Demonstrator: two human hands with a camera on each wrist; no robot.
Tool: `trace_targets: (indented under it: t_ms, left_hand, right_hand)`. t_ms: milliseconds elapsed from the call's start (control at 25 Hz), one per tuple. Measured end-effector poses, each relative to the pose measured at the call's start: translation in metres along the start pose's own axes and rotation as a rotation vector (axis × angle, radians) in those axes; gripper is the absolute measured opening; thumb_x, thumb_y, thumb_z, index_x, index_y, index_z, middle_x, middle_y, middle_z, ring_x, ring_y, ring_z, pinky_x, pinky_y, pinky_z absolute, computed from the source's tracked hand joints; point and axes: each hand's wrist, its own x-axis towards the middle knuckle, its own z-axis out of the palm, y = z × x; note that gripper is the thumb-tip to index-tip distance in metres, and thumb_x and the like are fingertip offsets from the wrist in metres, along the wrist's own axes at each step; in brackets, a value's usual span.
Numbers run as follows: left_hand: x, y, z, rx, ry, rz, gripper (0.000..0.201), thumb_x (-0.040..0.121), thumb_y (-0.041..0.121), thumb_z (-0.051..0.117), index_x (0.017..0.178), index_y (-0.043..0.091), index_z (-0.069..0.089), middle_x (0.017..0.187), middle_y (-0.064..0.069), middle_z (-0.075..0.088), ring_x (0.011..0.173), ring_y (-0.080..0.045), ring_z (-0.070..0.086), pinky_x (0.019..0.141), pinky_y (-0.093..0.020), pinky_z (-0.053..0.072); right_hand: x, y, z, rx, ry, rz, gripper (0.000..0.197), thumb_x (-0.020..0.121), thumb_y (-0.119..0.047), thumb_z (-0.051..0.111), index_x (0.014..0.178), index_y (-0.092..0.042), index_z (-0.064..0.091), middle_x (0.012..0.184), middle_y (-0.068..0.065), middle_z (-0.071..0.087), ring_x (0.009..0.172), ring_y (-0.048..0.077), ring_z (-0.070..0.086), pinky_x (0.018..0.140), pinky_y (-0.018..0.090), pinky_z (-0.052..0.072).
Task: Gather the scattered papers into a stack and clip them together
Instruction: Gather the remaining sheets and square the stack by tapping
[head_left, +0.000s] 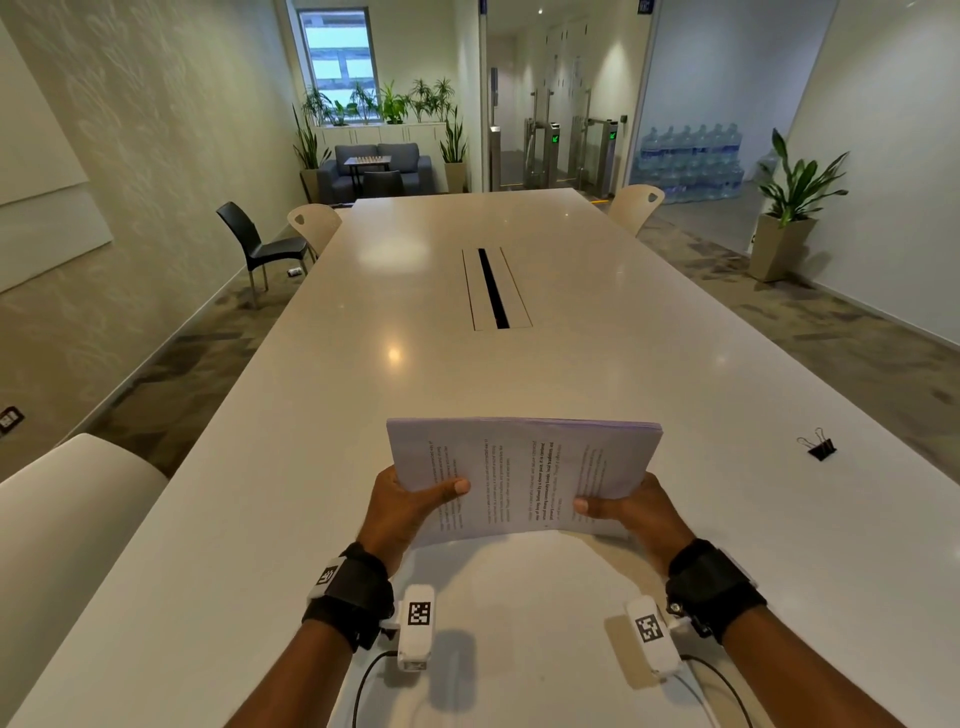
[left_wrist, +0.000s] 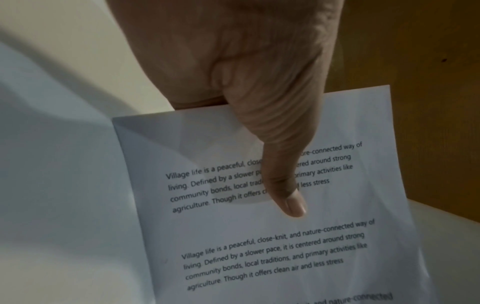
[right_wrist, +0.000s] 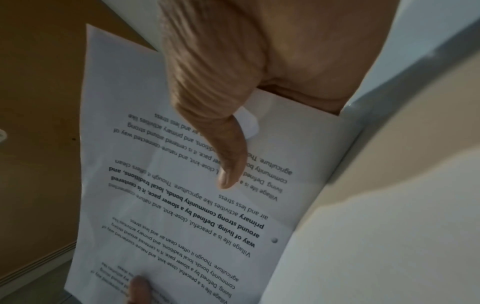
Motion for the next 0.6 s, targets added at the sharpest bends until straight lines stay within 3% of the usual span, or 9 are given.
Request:
trace_targets:
  t_ms: [120, 240, 320, 400, 440, 560, 600]
  left_hand:
    - [0.004, 0.003, 0.001, -0.024, 0.023, -0.003, 0.045, 0.075, 0.017, 0.092, 0.117, 0.018, 0.077, 0.107, -0.004, 0.087, 0.099, -0.030, 0.083, 0.076, -0.035, 0.070]
    - [0.006, 0.012, 0.001, -0.087, 0.036, -0.009, 0.050, 0.076, 0.013, 0.096, 0.122, 0.013, 0.076, 0.117, -0.011, 0.085, 0.110, -0.037, 0.080, 0.088, -0.047, 0.069]
    - [0.010, 0.016, -0.002, -0.180, 0.038, -0.012, 0.051, 0.083, 0.010, 0.091, 0.131, 0.009, 0.072, 0.127, -0.015, 0.081, 0.119, -0.038, 0.077, 0.101, -0.055, 0.063]
    - [0.015, 0.017, -0.003, -0.299, 0.028, -0.013, 0.050, 0.090, 0.008, 0.082, 0.138, 0.008, 0.068, 0.135, -0.018, 0.077, 0.126, -0.038, 0.073, 0.108, -0.058, 0.058]
    - [0.016, 0.019, 0.001, -0.352, 0.025, -0.023, 0.049, 0.093, 0.006, 0.077, 0.141, 0.008, 0.066, 0.137, -0.019, 0.075, 0.128, -0.039, 0.071, 0.108, -0.058, 0.059]
    - [0.015, 0.019, 0.021, -0.455, 0.056, -0.082, 0.045, 0.106, -0.001, 0.061, 0.151, 0.001, 0.055, 0.135, -0.022, 0.073, 0.130, -0.043, 0.067, 0.095, -0.050, 0.067]
    - [0.012, 0.016, 0.029, -0.489, 0.067, -0.101, 0.045, 0.107, 0.001, 0.061, 0.151, 0.003, 0.057, 0.136, -0.023, 0.073, 0.130, -0.045, 0.067, 0.098, -0.056, 0.066]
  right_hand:
    - [0.001, -0.004, -0.003, -0.011, -0.033, -0.020, 0.059, 0.066, -0.006, 0.098, 0.120, -0.017, 0.077, 0.114, 0.007, 0.083, 0.114, 0.033, 0.074, 0.100, 0.054, 0.062]
    - [0.002, -0.015, -0.016, -0.033, -0.062, -0.062, 0.049, 0.078, 0.000, 0.090, 0.124, -0.009, 0.077, 0.120, 0.011, 0.081, 0.119, 0.036, 0.073, 0.105, 0.056, 0.059]
    - [0.001, -0.027, -0.021, -0.002, -0.062, -0.097, 0.049, 0.079, -0.009, 0.090, 0.127, -0.007, 0.076, 0.123, 0.012, 0.081, 0.121, 0.040, 0.072, 0.104, 0.056, 0.059]
    - [-0.001, -0.040, -0.020, 0.129, -0.034, -0.107, 0.063, 0.071, -0.025, 0.094, 0.129, -0.008, 0.074, 0.126, 0.013, 0.079, 0.123, 0.042, 0.071, 0.100, 0.051, 0.060]
    - [-0.001, -0.046, -0.016, 0.227, -0.017, -0.107, 0.066, 0.071, -0.027, 0.094, 0.131, -0.008, 0.072, 0.129, 0.015, 0.078, 0.123, 0.042, 0.069, 0.099, 0.048, 0.060]
    - [-0.006, -0.061, 0.012, 0.508, -0.007, -0.145, 0.046, 0.089, -0.012, 0.074, 0.135, -0.014, 0.069, 0.134, 0.014, 0.075, 0.124, 0.035, 0.070, 0.103, 0.046, 0.059]
    - [-0.007, -0.064, 0.025, 0.555, -0.013, -0.157, 0.044, 0.093, -0.009, 0.069, 0.135, -0.017, 0.068, 0.136, 0.014, 0.074, 0.126, 0.033, 0.070, 0.105, 0.047, 0.059]
